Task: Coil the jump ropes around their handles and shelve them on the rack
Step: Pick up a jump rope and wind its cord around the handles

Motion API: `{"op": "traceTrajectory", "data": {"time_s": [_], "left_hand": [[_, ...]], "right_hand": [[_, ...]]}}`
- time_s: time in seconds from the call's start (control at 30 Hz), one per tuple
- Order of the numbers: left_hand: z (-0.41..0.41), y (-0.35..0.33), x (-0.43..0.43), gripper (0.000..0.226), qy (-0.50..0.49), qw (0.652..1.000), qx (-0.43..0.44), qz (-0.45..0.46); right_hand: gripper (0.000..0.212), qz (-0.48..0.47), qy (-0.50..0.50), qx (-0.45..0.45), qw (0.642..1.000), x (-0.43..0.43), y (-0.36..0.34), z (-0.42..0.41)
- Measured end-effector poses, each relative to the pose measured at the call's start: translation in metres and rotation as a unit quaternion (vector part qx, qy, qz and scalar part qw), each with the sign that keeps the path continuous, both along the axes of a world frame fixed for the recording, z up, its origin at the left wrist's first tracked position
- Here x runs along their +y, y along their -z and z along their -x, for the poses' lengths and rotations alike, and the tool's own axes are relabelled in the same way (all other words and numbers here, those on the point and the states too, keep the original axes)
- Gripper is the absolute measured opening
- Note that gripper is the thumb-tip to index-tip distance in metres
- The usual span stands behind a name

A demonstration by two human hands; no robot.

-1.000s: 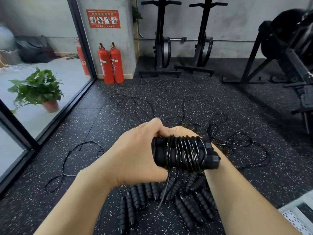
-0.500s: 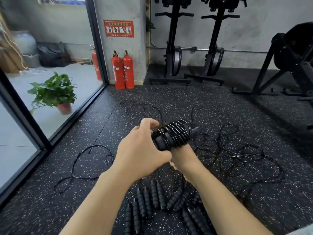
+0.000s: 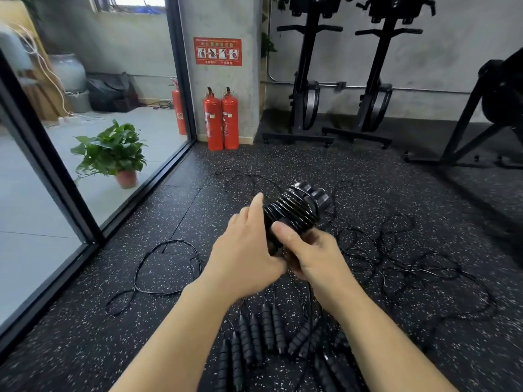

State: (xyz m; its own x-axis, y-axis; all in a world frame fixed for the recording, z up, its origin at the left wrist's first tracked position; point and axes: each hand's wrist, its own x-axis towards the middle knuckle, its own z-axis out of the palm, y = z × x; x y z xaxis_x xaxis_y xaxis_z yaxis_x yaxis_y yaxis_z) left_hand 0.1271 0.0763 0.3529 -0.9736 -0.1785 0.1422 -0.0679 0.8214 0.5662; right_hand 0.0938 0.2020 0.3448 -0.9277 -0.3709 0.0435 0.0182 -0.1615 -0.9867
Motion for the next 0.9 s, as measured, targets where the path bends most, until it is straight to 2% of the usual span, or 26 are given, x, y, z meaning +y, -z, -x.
{"op": "traceTrajectory", "data": {"time_s": [0.1, 0.17, 0.3, 0.37, 0.43, 0.5, 0.6, 0.73, 0.83, 0.9], "left_hand": [[-0.001, -0.005, -0.010, 0.055, -0.021, 0.997, -0.036, -0.059], [0.001, -0.002, -0.016, 0.042, -0.022, 0.994, -0.018, -0.103], [0.001, -0.006, -0.014, 0.037, -0.018, 0.974, 0.020, -0.227], [0.002, -0.010, -0.018, 0.031, -0.041, 0.962, 0.023, -0.268], [0.003, -0.010, -0.027, 0.034, -0.069, 0.953, 0.027, -0.293], [0.003, -0.011, -0.034, 0.035, -0.100, 0.948, 0.028, -0.300], [0.001, -0.008, -0.037, 0.032, -0.140, 0.960, 0.010, -0.244], [0.001, -0.006, -0.028, 0.034, -0.182, 0.980, -0.008, -0.079], [0.001, -0.007, -0.020, 0.026, -0.209, 0.977, -0.004, 0.051], [0.001, -0.006, -0.017, 0.026, -0.212, 0.972, 0.000, 0.105]], "right_hand": [[0.011, 0.007, -0.014, 0.015, 1.000, 0.003, -0.003, 0.000], [0.012, 0.007, -0.021, 0.018, 1.000, 0.004, -0.006, -0.002], [0.029, -0.024, -0.046, 0.030, 0.998, 0.009, -0.007, 0.003], [0.026, -0.067, -0.063, 0.031, 0.995, 0.013, -0.005, 0.007], [0.018, -0.151, -0.052, 0.046, 0.986, 0.016, -0.001, 0.011], [0.021, -0.278, -0.050, 0.125, 0.951, 0.018, 0.003, 0.013], [0.023, -0.369, -0.066, 0.215, 0.902, 0.017, 0.000, 0.009], [0.027, -0.368, -0.029, 0.263, 0.891, 0.015, -0.011, 0.005], [0.031, -0.390, -0.021, 0.266, 0.881, 0.018, -0.018, 0.002], [0.032, -0.426, -0.022, 0.283, 0.859, 0.018, -0.023, -0.002]]}}
